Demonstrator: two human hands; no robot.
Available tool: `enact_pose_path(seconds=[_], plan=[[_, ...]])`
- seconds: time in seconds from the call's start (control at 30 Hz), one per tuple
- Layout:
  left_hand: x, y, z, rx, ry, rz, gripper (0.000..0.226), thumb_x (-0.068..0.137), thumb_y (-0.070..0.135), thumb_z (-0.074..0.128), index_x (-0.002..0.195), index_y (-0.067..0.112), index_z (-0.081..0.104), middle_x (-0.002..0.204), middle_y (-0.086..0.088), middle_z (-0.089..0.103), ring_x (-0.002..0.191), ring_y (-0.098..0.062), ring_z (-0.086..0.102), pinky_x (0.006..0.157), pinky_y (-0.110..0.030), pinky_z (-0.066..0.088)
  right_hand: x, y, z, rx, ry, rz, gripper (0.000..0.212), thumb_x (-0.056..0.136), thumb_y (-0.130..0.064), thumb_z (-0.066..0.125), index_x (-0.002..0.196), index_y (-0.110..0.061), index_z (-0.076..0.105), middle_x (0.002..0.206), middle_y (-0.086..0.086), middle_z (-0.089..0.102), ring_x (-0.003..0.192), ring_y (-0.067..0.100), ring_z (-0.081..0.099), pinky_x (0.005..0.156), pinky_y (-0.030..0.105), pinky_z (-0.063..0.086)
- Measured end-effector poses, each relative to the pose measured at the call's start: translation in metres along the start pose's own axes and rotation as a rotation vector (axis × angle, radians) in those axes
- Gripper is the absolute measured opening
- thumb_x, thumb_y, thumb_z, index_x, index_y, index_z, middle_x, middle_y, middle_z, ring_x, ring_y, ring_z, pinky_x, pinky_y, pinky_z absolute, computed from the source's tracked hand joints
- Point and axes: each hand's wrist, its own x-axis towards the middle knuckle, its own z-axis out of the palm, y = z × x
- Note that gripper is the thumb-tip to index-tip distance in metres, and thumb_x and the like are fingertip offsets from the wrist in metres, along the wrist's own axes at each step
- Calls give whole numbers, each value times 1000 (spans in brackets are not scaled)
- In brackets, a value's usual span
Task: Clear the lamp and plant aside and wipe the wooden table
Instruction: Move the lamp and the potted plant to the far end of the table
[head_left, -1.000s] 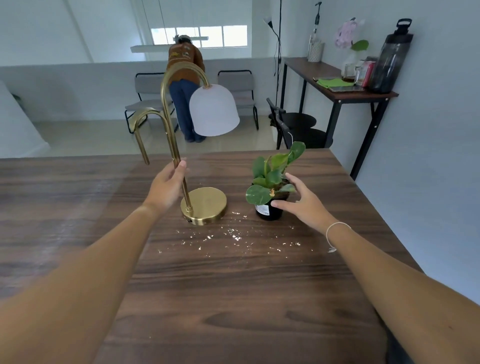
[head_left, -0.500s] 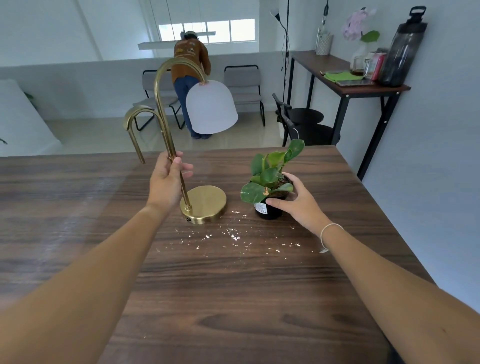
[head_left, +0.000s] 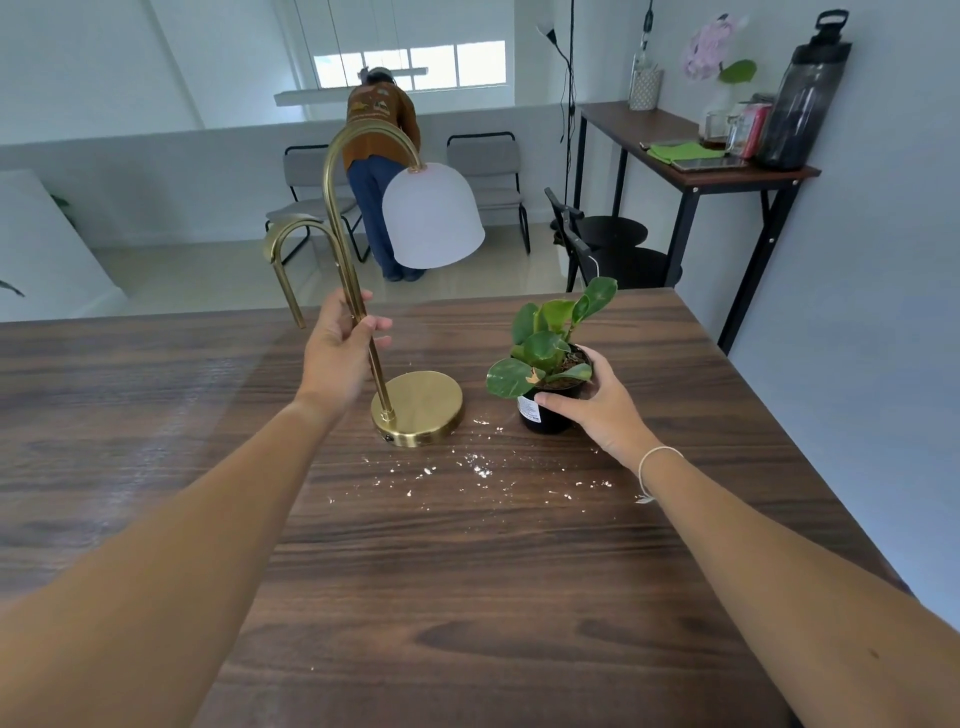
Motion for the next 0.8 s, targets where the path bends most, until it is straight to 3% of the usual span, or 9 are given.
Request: enact_pose_path(seconds=[0.1,0.27,0.4,0.67,0.8], plan=[[1,1,-2,21,7,-21,23,93,16,43,101,37,48,95,4,67,93,-20,65,87,-45,50,-1,1,5,-2,54,-10,70,60,-27,84,119,-34,46,117,-11,62,110,9,58,98,31,45],[3,5,-3,12,27,-71,26,92,14,45,88,39,50,93,3,67,88,-24,64,85,-53,51,-2,1,13,-15,144,-7,72,50,-43,81,114,-40,46,109,-19,61,106,8,59,94,30,46],[4,6,-3,-6,38,-66,22,92,12,45,93,33,50,90,3,66,88,-27,64,81,-50,53,-2,-5,10,-9,185,-21,74,49,-48,80,114,-41,46,110,-19,61,106,7,59,89,24,45],[27,33,-5,-65,29,34,17,92,12,46,101,26,49,85,1,65,75,-22,66,57,-33,56,-5,-28,-3,-41,253,-63,74,54,-42,81,118,-38,45,115,-12,61,109,12,59,96,32,47],[43,54,0,-64,-27,113,16,92,12,45,101,24,48,84,0,64,78,-24,64,68,-42,55,-3,-43,-10,-49,323,-66,77,49,-47,81,117,-40,44,111,-17,61,108,10,59,97,33,47]])
